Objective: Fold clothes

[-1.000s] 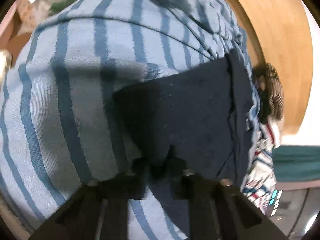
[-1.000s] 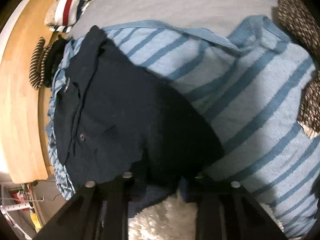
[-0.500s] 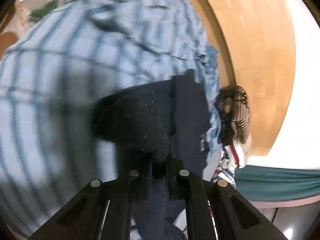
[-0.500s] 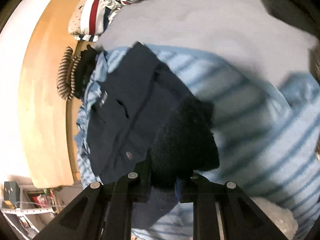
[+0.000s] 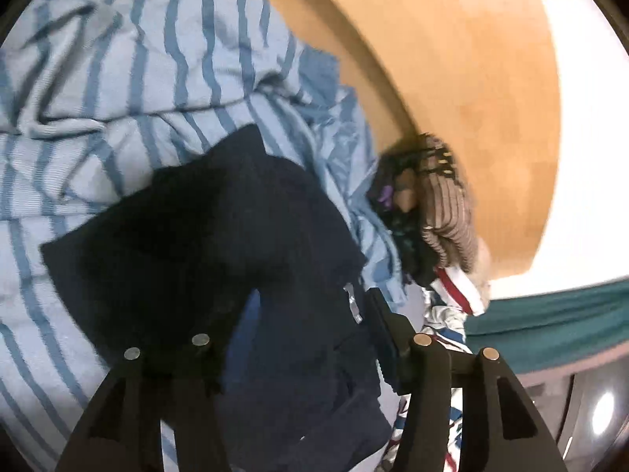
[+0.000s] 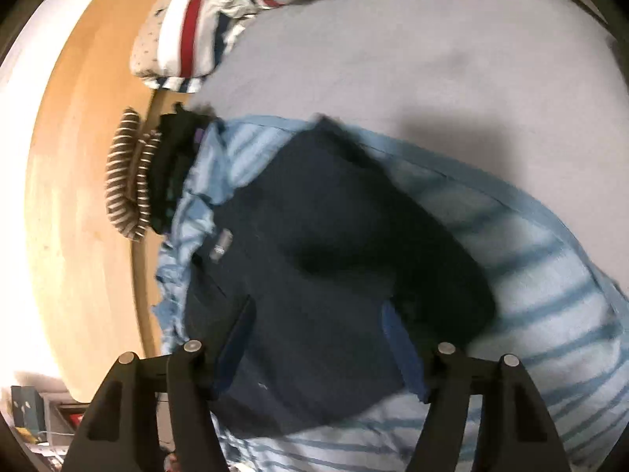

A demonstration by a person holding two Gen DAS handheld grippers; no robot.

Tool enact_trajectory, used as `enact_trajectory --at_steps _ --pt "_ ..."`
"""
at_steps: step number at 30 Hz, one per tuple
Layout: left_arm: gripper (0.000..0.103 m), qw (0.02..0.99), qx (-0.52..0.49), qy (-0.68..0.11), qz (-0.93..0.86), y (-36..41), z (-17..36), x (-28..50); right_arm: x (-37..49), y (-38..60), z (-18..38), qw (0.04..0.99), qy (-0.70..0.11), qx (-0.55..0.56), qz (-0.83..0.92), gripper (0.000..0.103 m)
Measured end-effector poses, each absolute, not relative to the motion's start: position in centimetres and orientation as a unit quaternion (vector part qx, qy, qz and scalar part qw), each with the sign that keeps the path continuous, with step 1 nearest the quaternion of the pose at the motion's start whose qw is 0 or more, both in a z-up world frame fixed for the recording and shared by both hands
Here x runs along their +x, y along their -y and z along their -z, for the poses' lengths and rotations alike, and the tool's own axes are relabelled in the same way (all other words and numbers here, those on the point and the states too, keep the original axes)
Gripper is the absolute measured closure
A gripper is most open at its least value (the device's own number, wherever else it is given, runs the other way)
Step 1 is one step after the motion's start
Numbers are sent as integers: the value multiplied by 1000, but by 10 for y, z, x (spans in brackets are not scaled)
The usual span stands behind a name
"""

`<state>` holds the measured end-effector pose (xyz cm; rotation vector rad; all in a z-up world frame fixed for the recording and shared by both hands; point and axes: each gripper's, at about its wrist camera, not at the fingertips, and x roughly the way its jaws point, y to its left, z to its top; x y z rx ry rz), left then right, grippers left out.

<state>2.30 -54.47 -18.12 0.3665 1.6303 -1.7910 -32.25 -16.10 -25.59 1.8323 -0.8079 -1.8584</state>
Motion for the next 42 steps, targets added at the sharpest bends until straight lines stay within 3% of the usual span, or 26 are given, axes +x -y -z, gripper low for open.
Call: enact_trajectory --at_steps 3,8,15,21,23,25,35,42 --pt "47 366 143 -618 681 524 197 58 -301 136 281 183 293 676 651 30" --pt "47 381 118 -677 618 506 255 109 -272 112 323 170 328 695 617 29" --pt "47 356 92 -701 611 515 294 110 -282 130 329 201 330 653 651 22" --pt "50 350 115 -684 630 540 292 75 -298 158 326 214 287 631 688 38" --pt "90 359 145 -674 629 543 291 59 -302 167 327 222 279 629 691 71" --pt "92 369 174 -661 630 541 287 48 -304 171 328 244 282 630 681 86" --pt "95 396 210 -641 624 528 230 66 -275 136 276 191 308 619 697 93" --pt "96 396 221 -649 611 492 227 115 -235 103 265 172 312 625 694 93"
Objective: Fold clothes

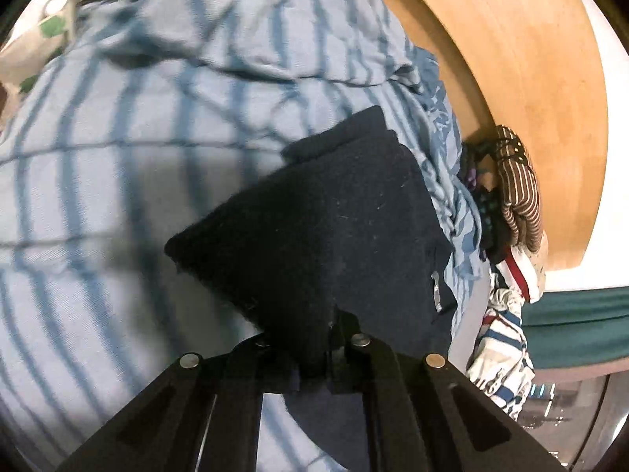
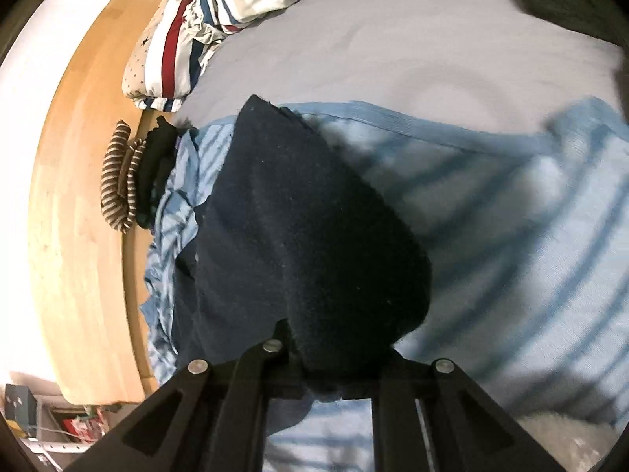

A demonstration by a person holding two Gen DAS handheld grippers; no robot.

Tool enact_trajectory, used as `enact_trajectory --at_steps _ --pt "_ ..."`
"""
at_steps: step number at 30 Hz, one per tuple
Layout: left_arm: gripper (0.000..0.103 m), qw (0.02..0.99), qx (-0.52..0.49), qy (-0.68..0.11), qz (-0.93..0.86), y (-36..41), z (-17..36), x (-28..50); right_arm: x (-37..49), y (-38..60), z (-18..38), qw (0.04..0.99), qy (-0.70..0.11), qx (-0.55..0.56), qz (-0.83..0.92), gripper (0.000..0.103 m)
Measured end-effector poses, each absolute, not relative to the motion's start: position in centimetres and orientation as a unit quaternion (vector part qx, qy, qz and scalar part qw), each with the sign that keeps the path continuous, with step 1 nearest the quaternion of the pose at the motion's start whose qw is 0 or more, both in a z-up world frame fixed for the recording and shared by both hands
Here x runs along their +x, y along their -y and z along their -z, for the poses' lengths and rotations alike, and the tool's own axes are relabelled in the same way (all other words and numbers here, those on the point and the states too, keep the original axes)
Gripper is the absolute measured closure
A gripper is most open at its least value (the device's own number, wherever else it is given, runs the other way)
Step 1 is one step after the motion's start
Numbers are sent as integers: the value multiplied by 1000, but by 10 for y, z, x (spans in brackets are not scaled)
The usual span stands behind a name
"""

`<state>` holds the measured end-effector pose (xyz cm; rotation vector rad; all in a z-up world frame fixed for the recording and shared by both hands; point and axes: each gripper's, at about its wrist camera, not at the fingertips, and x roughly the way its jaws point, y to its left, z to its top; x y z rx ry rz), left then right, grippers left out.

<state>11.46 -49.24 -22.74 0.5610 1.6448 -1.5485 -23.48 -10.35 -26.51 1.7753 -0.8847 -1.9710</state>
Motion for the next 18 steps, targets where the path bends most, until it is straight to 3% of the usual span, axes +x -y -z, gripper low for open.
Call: enact_trajectory --at_steps 4,6,8,10,14,18 --pt "94 385 250 -656 598 473 248 144 -210 84 265 160 273 643 698 91" --pt "87 385 282 -660 580 469 263 146 -205 78 273 144 265 659 689 80" --pt "63 393 281 -667 567 462 266 153 -203 70 277 119 273 675 675 58" --pt "50 419 264 -651 575 456 252 160 -201 62 265 116 280 666 682 48" --pt "47 461 232 -583 628 441 202 155 -210 51 226 145 271 611 730 46" --pt "45 377 287 -536 699 432 171 95 -227 53 200 188 252 569 760 46"
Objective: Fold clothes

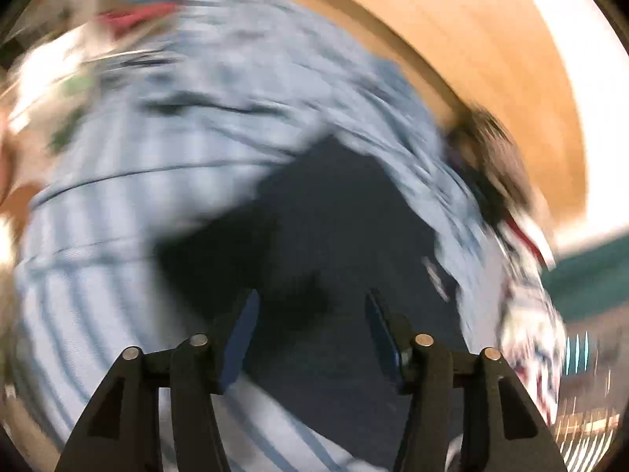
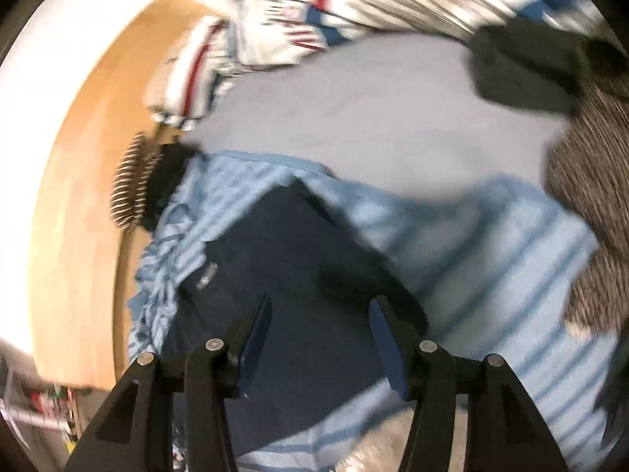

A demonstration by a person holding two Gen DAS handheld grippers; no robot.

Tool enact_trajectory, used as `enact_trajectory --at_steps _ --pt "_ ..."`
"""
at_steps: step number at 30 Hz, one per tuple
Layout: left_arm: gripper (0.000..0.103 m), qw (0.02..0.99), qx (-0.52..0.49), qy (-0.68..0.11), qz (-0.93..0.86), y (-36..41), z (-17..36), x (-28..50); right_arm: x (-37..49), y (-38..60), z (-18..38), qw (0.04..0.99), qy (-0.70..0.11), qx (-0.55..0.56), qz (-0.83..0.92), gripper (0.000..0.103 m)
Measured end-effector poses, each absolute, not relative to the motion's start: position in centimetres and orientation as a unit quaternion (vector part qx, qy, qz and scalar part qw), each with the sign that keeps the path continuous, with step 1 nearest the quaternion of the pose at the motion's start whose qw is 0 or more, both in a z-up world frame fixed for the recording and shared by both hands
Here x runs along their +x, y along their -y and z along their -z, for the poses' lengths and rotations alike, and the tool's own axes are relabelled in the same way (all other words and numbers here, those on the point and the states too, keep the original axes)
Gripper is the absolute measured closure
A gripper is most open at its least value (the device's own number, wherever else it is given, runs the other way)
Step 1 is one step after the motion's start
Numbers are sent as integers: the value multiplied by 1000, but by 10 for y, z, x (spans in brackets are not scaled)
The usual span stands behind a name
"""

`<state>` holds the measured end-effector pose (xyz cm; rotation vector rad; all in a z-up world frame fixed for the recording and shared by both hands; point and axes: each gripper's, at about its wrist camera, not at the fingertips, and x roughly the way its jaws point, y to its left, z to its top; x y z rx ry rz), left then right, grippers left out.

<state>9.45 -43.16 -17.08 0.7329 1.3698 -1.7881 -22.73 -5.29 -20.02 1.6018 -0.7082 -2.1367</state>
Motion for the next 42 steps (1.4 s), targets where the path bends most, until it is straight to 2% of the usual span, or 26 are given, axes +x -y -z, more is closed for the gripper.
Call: enact_trajectory --at_steps 4,7,10,12,16,18,19,20,26,29,32,36,38,42 --pt "45 355 351 -499 708 429 171 42 -254 80 195 227 201 570 764 46" --pt "45 371 356 -512 688 441 178 32 -273 95 199 225 151 583 766 25" --pt "45 411 307 -574 639 466 186 46 -288 100 213 217 119 601 760 25" --pt "45 443 259 -613 601 481 190 67 -293 103 226 227 135 622 737 25" --pt "45 498 246 -604 571 504 188 82 -291 106 253 205 142 643 724 25" --pt "45 493 261 -591 582 507 190 77 -287 108 261 201 147 650 718 38" --pt "45 488 271 -585 589 507 191 73 -285 109 263 204 152 650 716 65" --pt "45 484 279 -580 593 506 192 68 -283 110 264 202 155 647 718 84" --pt "45 471 287 -578 602 499 200 54 -285 101 245 188 158 614 750 88" --pt "45 460 282 -597 593 494 206 54 -281 89 238 211 181 612 741 94" --pt "45 447 291 -595 601 485 209 46 -274 86 234 231 177 605 741 92" --pt "45 350 317 -589 656 463 209 14 -277 78 242 223 221 609 728 74" --pt "45 296 343 -575 682 447 207 -9 -277 74 242 229 241 604 724 55" --pt "45 217 385 -548 710 417 207 -53 -281 85 251 252 213 620 712 55"
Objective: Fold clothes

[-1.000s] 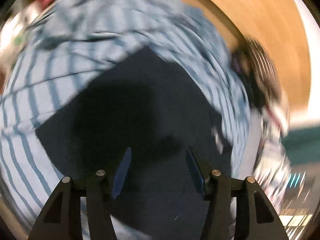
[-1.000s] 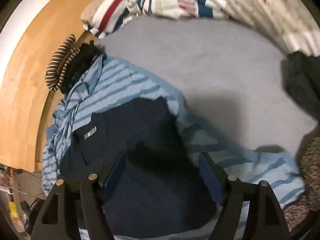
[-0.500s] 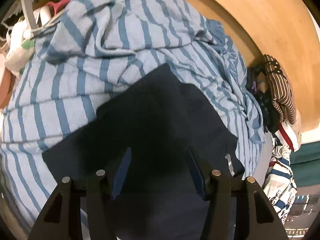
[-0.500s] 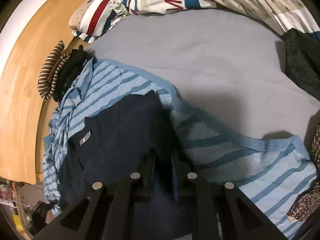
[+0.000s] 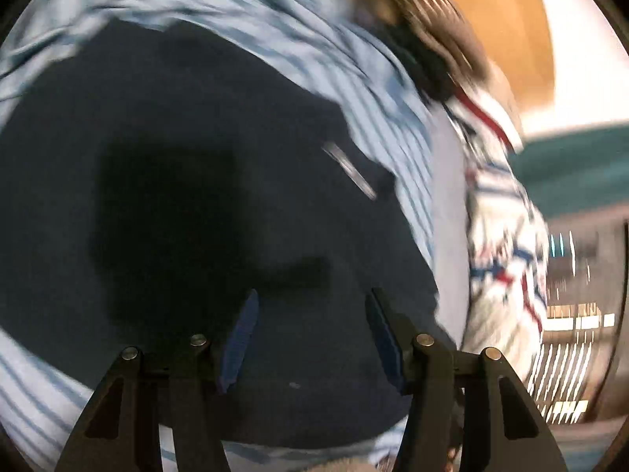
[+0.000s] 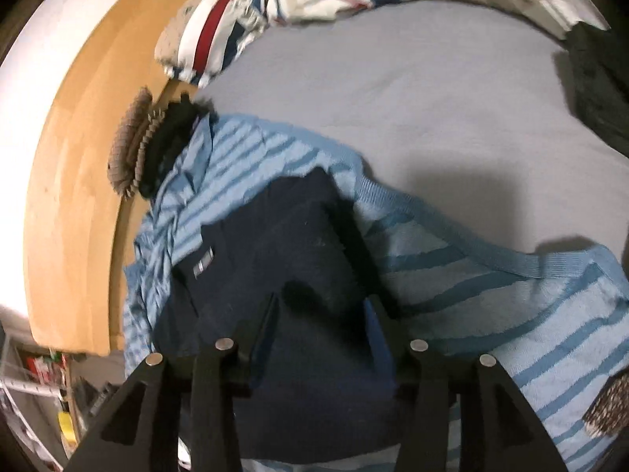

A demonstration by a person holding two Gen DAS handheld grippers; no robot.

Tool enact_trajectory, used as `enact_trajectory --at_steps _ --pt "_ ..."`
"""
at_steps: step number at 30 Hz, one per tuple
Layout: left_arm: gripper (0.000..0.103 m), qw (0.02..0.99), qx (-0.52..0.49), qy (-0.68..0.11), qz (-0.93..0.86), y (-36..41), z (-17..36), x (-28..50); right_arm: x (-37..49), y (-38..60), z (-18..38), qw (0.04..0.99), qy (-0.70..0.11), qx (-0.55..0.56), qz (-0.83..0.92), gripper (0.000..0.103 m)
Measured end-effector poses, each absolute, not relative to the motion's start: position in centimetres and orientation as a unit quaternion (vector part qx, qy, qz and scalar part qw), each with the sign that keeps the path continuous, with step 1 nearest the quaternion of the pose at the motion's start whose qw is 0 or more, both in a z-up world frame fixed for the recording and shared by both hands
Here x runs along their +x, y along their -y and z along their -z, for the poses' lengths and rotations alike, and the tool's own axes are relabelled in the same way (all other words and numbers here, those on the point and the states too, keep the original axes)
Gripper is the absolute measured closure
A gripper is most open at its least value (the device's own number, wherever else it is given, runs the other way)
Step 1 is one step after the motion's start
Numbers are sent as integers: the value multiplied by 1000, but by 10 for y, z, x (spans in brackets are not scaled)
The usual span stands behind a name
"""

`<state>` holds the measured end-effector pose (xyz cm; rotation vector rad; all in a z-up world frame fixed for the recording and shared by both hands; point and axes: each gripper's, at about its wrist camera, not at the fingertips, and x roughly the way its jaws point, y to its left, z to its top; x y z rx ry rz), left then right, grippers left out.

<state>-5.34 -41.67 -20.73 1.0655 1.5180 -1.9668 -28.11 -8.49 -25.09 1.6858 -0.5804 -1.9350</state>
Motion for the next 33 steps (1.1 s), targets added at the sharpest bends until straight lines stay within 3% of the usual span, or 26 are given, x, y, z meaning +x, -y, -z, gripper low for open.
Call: enact_trajectory --at_steps 3,6,8,11,16,19,27,28,29,31,33 --pt "45 190 407 -537 714 401 213 -76 -278 98 246 335 235 609 680 60" --pt "45 175 430 -520 717 387 218 -92 -271 117 231 396 194 586 679 59" --pt "45 170 444 -506 719 379 222 -102 -275 117 232 387 190 588 684 53" --pt "45 175 453 -508 711 375 230 -104 -285 102 234 370 226 585 685 54" --pt "45 195 447 -523 699 381 239 -99 -300 57 225 239 186 541 784 53" --pt "45 206 441 -528 696 380 242 -99 -302 46 237 278 230 560 746 31" --pt "45 221 413 -550 692 379 238 -87 -306 105 255 346 136 557 743 27" --pt "45 221 411 -551 692 380 236 -83 -306 111 254 352 125 551 746 33" --pt "45 222 407 -553 692 381 234 -78 -307 117 253 359 114 546 749 62" --pt "45 240 387 -558 693 386 227 -63 -304 120 250 367 105 546 746 92" --pt "45 288 342 -562 696 394 215 -37 -297 108 243 359 123 545 748 95"
